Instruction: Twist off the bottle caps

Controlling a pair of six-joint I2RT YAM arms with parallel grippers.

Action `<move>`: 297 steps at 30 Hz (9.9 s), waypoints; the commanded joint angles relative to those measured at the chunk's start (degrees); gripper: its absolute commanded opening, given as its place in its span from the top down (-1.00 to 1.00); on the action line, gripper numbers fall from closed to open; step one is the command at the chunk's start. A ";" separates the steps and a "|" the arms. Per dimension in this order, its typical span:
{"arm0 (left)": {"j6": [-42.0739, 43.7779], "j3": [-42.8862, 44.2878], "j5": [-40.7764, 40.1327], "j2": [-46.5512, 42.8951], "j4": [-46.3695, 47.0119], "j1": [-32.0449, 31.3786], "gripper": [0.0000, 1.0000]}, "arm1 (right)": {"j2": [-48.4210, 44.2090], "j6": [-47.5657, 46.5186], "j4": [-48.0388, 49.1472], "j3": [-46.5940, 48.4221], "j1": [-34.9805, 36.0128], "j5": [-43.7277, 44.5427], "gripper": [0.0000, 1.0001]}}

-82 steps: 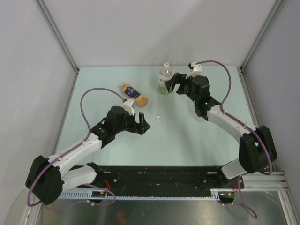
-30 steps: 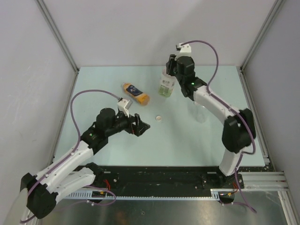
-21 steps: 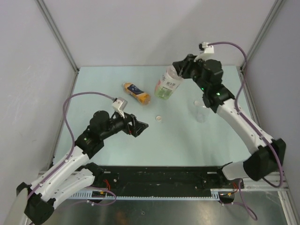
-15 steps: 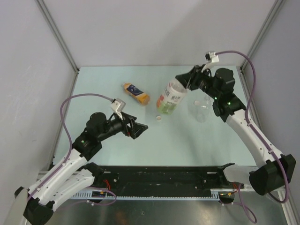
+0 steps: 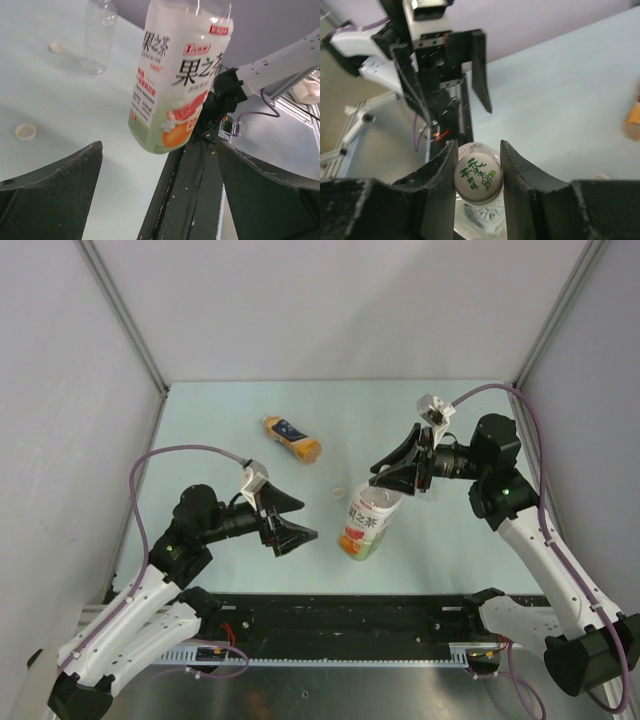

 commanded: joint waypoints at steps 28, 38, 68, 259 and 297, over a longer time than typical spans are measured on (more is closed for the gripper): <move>7.65 -0.44 -19.28 5.89 7.66 -11.29 -0.99 | 2.04 13.61 6.02 -0.35 2.01 17.11 1.00; 11.70 3.08 -17.10 13.42 7.67 -14.54 -0.99 | 3.38 14.29 6.12 -0.41 3.48 18.00 1.00; 13.83 7.32 -26.60 25.10 9.69 -21.02 -0.56 | 1.46 13.36 5.21 -0.35 6.02 19.22 1.00; 19.23 28.10 -58.71 25.85 -23.56 -35.62 0.77 | 1.76 32.30 20.45 -1.94 10.07 36.96 1.00; 27.31 23.95 -3.51 16.04 -20.27 -32.04 0.64 | 5.12 40.24 56.35 -2.43 4.44 -1.05 1.00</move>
